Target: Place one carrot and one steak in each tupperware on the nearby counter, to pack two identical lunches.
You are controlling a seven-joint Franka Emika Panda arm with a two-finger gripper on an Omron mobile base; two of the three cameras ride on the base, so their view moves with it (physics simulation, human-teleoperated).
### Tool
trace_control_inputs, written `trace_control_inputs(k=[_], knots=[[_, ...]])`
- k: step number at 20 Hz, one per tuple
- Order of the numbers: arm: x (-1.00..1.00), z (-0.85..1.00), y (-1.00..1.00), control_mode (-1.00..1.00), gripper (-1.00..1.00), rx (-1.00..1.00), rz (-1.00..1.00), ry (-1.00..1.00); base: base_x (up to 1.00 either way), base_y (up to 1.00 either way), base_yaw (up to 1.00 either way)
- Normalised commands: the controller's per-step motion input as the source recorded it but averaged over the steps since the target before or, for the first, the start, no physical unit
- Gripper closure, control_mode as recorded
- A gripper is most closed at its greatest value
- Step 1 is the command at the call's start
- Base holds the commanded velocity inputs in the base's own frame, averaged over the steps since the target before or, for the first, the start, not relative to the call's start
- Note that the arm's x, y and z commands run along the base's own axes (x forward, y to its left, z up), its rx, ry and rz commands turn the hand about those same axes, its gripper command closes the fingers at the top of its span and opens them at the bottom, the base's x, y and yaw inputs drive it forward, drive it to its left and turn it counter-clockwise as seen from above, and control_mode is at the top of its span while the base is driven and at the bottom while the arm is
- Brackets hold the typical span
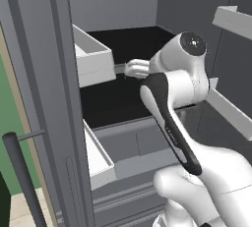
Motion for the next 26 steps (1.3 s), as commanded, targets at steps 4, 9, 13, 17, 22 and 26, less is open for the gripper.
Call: trace_control_inputs(k=[4,9,13,17,22,26], knots=[[-1.0,-0.8,0.25,-1.0,1.0,0.05,-0.2,0.14,0.0,0.0,0.0],[0.0,0.0,0.0,1.0,1.0,0.0,0.0,0.0,-1.0,0.5,-0.42],[0.0,0.0,0.0,1.0,1.0,0.0,0.0,0.0,-0.97,0.38,-0.67],[0.0,0.0,0.0,1.0,1.0,0.0,0.0,0.0,-0.84,0.1,-0.74],[0.0,0.0,0.0,1.0,1.0,0.0,0.0,0.0,-0.64,0.0,-0.77],[0.0,0.0,0.0,1.0,1.0,0.0,0.0,0.0,-0.35,-0.31,-0.8]])
